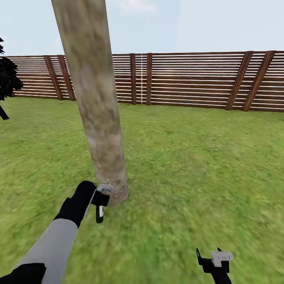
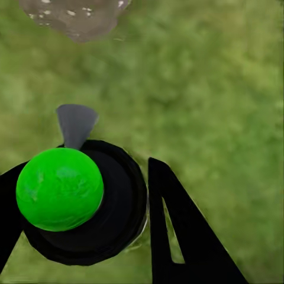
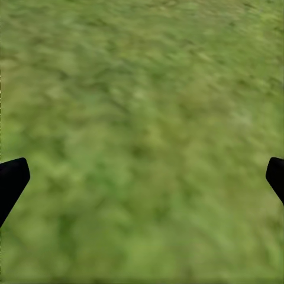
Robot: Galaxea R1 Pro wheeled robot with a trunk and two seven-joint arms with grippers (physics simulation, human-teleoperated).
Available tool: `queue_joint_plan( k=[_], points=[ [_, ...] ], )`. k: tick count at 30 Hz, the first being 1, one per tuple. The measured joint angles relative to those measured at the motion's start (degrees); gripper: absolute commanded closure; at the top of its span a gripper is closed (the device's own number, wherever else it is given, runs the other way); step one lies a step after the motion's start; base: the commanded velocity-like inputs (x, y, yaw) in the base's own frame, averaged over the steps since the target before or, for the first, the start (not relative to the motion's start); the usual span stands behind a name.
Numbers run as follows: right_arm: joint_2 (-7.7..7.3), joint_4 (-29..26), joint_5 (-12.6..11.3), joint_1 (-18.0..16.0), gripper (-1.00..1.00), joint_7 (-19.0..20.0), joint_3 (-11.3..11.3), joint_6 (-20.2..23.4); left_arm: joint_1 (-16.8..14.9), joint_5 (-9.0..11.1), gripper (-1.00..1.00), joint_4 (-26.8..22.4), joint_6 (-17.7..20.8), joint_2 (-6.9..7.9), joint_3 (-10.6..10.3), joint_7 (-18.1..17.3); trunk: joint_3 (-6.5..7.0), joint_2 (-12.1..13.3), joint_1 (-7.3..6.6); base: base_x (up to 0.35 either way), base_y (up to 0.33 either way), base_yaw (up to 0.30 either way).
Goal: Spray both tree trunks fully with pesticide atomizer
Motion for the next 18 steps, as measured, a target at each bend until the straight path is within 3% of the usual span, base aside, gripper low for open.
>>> queue_joint_plan(
  k=[2,4,7,9,10,12,14,18],
  points=[
    [0.01,0.0,0.0,0.0,-1.00,0.0,0.0,0.0,0.1,0.2,1.00,-1.3,0.2,2.70,0.0,-0.1,0.00,0.0,0.00,0.000,0.000,0.000],
    [0.02,0.0,0.0,0.0,-1.00,0.0,0.0,0.0,0.2,0.9,1.00,-1.8,0.4,3.37,-0.1,-0.2,0.00,0.0,0.00,-0.022,0.000,0.000],
    [0.02,0.0,0.0,0.0,-1.00,0.0,0.0,0.0,0.4,1.3,1.00,-3.3,0.4,1.87,-0.4,-0.2,0.00,0.0,0.00,-0.208,0.000,0.000],
    [0.02,0.0,0.0,0.0,-1.00,0.0,0.0,0.0,0.4,1.5,1.00,-5.1,0.5,-0.85,-0.6,-0.2,0.00,0.0,0.00,-0.057,0.000,0.000],
    [0.02,0.0,0.0,0.0,-1.00,0.0,0.0,0.0,0.2,1.1,1.00,-5.4,0.4,-1.54,-1.0,-0.1,0.00,0.0,0.00,-0.020,0.000,0.000],
    [0.02,0.0,0.0,0.0,-1.00,0.0,0.0,0.0,0.0,0.5,1.00,-5.7,0.3,-1.91,-1.7,-0.1,0.00,0.0,0.00,-0.007,0.000,0.000],
    [0.02,0.0,0.0,0.0,-1.00,0.0,0.0,0.0,-0.1,0.0,1.00,-6.0,0.2,-0.85,-1.8,-0.1,0.00,0.0,0.00,-0.001,0.000,0.000],
    [0.02,0.0,0.0,0.0,-1.00,0.0,0.0,0.0,-0.5,0.1,1.00,-6.8,0.6,4.39,-1.6,-0.2,0.00,0.0,0.00,0.000,0.000,0.000]
  ],
)
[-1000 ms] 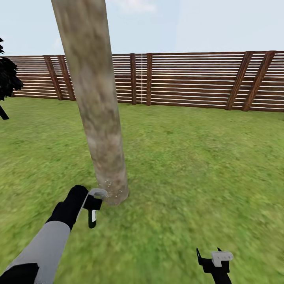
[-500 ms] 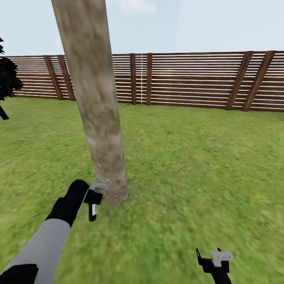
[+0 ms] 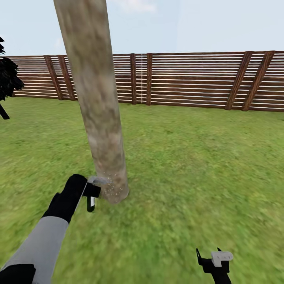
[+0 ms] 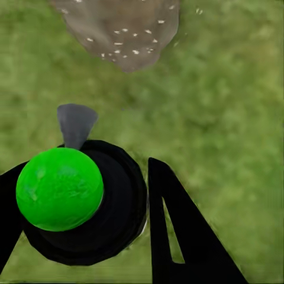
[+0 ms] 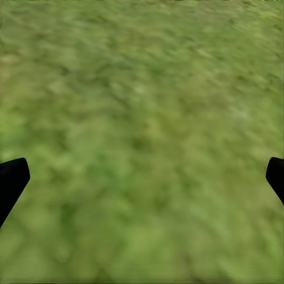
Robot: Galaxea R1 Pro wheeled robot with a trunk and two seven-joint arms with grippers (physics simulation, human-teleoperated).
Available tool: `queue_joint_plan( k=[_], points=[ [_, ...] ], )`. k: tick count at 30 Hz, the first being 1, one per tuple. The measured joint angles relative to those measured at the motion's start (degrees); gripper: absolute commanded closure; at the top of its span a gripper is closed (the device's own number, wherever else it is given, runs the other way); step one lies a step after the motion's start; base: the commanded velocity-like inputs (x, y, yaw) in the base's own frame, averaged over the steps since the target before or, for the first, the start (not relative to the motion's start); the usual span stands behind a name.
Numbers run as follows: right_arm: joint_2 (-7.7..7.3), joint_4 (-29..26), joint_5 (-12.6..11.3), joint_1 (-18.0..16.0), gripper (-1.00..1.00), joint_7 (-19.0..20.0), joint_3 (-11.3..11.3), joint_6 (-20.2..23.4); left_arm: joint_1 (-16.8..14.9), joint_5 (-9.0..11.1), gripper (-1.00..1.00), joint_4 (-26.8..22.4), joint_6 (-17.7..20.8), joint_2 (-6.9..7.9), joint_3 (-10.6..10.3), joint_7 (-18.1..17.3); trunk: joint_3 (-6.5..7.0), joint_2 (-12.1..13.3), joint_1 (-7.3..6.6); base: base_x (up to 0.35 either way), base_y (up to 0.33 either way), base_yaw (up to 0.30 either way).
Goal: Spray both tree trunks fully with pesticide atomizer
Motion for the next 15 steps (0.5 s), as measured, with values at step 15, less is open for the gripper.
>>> queue_joint_plan(
  k=[15],
  points=[
    [-0.04,0.0,0.0,0.0,-1.00,0.0,0.0,0.0,-0.2,0.8,1.00,-4.4,0.7,-1.03,-0.2,0.0,0.00,0.0,0.00,-0.001,0.000,0.000]
  ],
)
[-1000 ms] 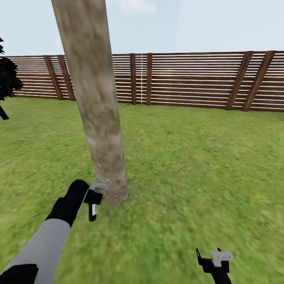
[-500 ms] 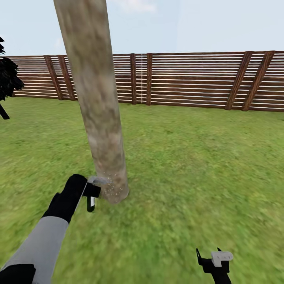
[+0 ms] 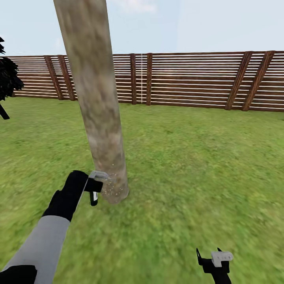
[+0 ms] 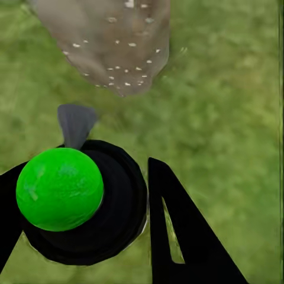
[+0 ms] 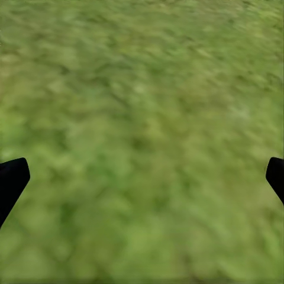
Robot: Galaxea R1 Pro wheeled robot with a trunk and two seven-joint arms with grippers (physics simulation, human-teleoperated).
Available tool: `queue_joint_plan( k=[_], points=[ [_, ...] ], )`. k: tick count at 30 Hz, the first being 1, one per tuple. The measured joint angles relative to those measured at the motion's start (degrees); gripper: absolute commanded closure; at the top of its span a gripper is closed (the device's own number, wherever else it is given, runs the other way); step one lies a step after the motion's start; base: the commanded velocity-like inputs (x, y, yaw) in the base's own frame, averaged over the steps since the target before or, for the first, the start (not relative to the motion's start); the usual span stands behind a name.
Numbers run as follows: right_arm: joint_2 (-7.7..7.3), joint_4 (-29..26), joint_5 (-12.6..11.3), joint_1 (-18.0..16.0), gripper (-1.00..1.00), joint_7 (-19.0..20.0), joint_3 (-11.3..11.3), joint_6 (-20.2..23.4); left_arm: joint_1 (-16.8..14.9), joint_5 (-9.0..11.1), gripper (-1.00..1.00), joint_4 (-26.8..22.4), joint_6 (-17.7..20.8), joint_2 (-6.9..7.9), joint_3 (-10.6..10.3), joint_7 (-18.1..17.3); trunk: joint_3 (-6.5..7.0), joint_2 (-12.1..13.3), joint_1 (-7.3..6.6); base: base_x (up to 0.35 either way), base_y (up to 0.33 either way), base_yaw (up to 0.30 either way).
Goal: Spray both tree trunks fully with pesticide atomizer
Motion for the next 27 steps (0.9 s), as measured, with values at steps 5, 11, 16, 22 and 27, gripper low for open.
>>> queue_joint_plan(
  k=[5,11,16,22,27],
  points=[
    [-0.03,0.0,0.0,0.0,-1.00,0.0,0.0,0.0,0.0,-0.3,1.00,-2.4,0.0,-4.18,-0.2,0.0,0.00,0.0,0.00,-0.148,0.000,0.000],
    [-0.04,0.0,0.0,0.0,-1.00,0.0,0.0,0.0,-0.1,-1.2,1.00,-5.3,0.0,2.78,0.4,0.0,0.00,0.0,0.00,-0.007,0.000,0.000],
    [-0.01,0.0,0.0,0.0,-1.00,0.0,0.0,0.0,0.0,1.7,1.00,-8.0,0.6,-2.77,-0.2,0.0,0.00,0.0,0.00,0.000,0.000,0.000],
    [0.02,0.0,0.0,0.0,-1.00,0.0,0.0,0.1,-0.3,-3.2,1.00,-8.3,0.2,-4.18,0.1,0.0,0.00,0.0,0.00,0.000,0.000,0.000],
    [0.04,0.0,0.0,0.0,-1.00,0.0,0.0,0.0,-1.7,-3.1,1.00,-8.4,0.3,2.39,0.7,-0.1,0.00,0.0,0.00,0.000,0.000,0.000]
  ],
)
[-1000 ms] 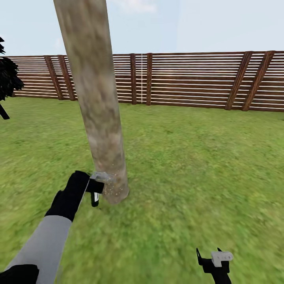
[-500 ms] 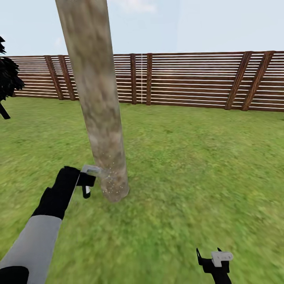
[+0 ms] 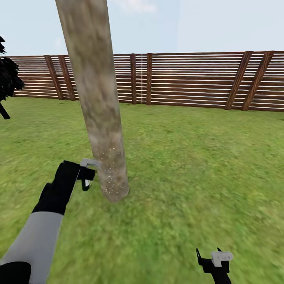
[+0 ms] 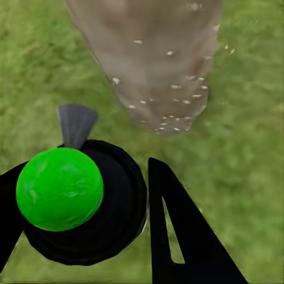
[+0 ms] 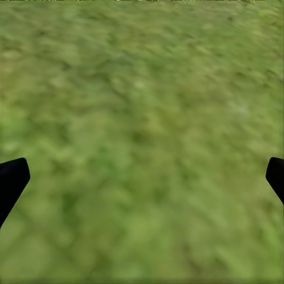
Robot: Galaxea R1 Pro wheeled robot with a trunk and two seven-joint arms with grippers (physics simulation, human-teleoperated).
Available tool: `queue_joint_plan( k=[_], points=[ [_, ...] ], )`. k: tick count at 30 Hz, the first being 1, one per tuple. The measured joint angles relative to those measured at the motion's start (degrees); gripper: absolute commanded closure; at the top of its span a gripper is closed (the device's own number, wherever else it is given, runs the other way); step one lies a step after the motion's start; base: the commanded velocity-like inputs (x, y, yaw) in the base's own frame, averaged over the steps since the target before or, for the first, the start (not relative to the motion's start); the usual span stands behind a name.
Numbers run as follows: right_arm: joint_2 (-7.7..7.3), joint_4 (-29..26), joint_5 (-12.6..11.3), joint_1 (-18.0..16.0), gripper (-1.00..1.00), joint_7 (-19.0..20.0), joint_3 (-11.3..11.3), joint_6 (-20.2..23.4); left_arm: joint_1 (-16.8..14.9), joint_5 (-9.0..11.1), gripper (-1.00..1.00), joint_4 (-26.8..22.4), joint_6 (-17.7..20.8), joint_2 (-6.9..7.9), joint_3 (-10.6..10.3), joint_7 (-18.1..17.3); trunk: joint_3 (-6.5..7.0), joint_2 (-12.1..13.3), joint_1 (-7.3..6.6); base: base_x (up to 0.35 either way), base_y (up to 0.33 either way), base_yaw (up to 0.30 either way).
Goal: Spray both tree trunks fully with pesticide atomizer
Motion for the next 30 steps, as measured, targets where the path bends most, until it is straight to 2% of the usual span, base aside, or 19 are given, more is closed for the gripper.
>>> queue_joint_plan(
  k=[2,3,6,7,8,9,11,13,14,17,18,19,20,22,26,28,30],
  points=[
    [0.00,0.0,0.0,0.0,-1.00,0.0,0.0,0.0,-0.1,0.4,1.00,0.0,0.1,0.71,1.3,0.0,0.00,0.0,0.00,0.000,0.000,0.000],
    [0.00,0.0,0.0,0.0,-1.00,0.0,0.0,0.0,-0.1,0.8,1.00,-0.1,0.1,0.35,1.6,0.0,0.00,0.0,0.00,0.000,0.000,0.000],
    [-0.01,0.0,0.0,0.0,-1.00,0.0,0.0,0.0,-0.1,1.1,1.00,-0.1,0.2,-2.14,1.6,0.0,0.00,0.0,0.00,0.000,0.000,0.000],
    [0.00,0.0,0.0,0.0,-1.00,0.0,0.0,0.0,-0.1,1.2,1.00,-0.1,0.2,-3.30,0.9,0.0,0.00,0.0,0.00,0.000,0.000,0.000],
    [-0.01,0.0,0.0,0.0,-1.00,0.0,0.0,0.0,-0.1,1.4,1.00,-0.1,0.2,-4.76,-1.2,0.0,0.00,0.0,0.00,0.000,0.000,0.000],
    [0.00,0.0,0.0,0.0,-1.00,0.0,0.0,0.0,-0.1,1.3,1.00,-0.1,0.2,-5.52,-2.4,0.0,0.00,0.0,0.00,0.000,0.000,0.000],
    [-0.01,0.0,0.0,0.0,-1.00,0.0,0.0,0.0,-0.1,0.6,1.00,-0.1,0.1,-6.34,-3.5,0.0,0.00,0.0,0.00,0.000,0.000,0.000],
    [0.00,0.0,0.0,0.0,-1.00,0.0,0.0,0.0,-0.1,0.1,1.00,-0.1,0.0,-5.80,-3.6,0.0,0.00,0.0,0.00,0.000,0.000,0.000],
    [-0.02,0.0,0.0,0.0,-1.00,0.0,0.0,0.0,-0.2,-0.2,1.00,-0.1,0.0,-5.04,-3.6,0.0,0.00,0.0,0.00,0.000,0.000,0.000],
    [0.00,0.0,0.0,0.0,-1.00,0.0,0.0,0.0,-0.8,-0.3,1.00,-0.1,0.0,-1.42,-3.2,0.0,0.00,0.0,0.00,0.000,0.000,0.000],
    [0.00,0.0,0.0,0.0,-1.00,0.0,0.0,0.0,-1.2,-0.3,1.00,0.0,0.0,0.41,-2.2,0.0,0.00,0.0,0.00,0.000,0.000,0.000],
    [0.00,0.0,0.0,0.0,-1.00,0.0,0.0,0.0,-1.3,-0.6,1.00,0.0,0.0,1.34,-0.7,0.0,0.00,0.0,0.00,0.000,0.000,0.000],
    [0.00,0.0,0.0,0.0,-1.00,0.0,0.0,0.0,-1.3,0.2,1.00,0.0,0.1,1.60,0.2,0.0,0.00,0.0,0.00,0.000,0.000,0.000],
    [0.00,0.0,0.0,0.0,-1.00,0.0,0.0,0.0,-1.3,0.7,1.00,-0.1,0.2,1.17,0.5,0.0,0.00,0.0,0.00,0.000,0.000,0.000],
    [-0.01,0.0,0.0,0.0,-1.00,0.0,0.0,0.0,-1.4,1.0,1.00,-0.3,0.3,-3.28,-1.6,0.0,0.00,0.0,0.00,0.000,0.000,0.000],
    [0.00,0.0,0.0,0.0,-1.00,0.0,0.0,0.0,-2.0,0.8,1.00,-0.3,0.3,-4.54,-2.4,0.0,0.00,0.0,0.00,0.000,0.000,0.000],
    [0.00,0.0,0.0,0.0,-1.00,0.0,0.0,0.0,-3.1,-0.8,1.00,-0.9,0.1,-4.40,-2.3,0.0,0.00,0.0,0.00,0.000,0.000,0.000]
  ],
)
